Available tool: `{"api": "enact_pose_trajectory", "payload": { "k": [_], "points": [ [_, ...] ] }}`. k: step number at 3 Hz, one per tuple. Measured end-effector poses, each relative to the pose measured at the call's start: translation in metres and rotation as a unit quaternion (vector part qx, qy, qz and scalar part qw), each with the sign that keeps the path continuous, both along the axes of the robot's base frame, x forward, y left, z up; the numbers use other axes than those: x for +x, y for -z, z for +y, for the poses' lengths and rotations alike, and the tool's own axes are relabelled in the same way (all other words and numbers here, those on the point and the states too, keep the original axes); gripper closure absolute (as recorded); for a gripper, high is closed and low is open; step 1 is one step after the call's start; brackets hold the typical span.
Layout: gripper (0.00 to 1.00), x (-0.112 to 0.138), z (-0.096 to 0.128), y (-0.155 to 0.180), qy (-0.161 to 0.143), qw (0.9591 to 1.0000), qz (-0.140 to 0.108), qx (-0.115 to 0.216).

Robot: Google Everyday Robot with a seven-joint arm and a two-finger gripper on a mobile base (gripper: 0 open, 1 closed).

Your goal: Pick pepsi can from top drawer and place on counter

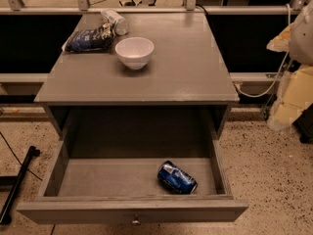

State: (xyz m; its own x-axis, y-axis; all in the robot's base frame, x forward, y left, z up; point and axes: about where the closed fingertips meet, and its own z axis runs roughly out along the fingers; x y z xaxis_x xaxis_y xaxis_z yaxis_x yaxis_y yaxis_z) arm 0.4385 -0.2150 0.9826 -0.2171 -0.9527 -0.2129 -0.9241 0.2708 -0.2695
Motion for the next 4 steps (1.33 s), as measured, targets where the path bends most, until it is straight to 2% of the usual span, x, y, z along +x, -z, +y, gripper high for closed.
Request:
{"api": "enact_pose_trajectory", "payload": {
  "k": [1, 2, 3, 4],
  "points": [
    [0.0, 0.0, 0.0, 0.0, 0.0, 1.0, 0.0, 0.0],
    [0.0, 0.006, 0.008, 0.011, -0.01, 0.9994, 0.026, -0.02],
    [0.0, 0.027, 0.04, 0.041, -0.025, 0.9979, 0.055, -0.024],
    [0.0, 0.048, 0.065, 0.077, -0.016, 0.9976, 0.068, -0.003]
  ]
}}
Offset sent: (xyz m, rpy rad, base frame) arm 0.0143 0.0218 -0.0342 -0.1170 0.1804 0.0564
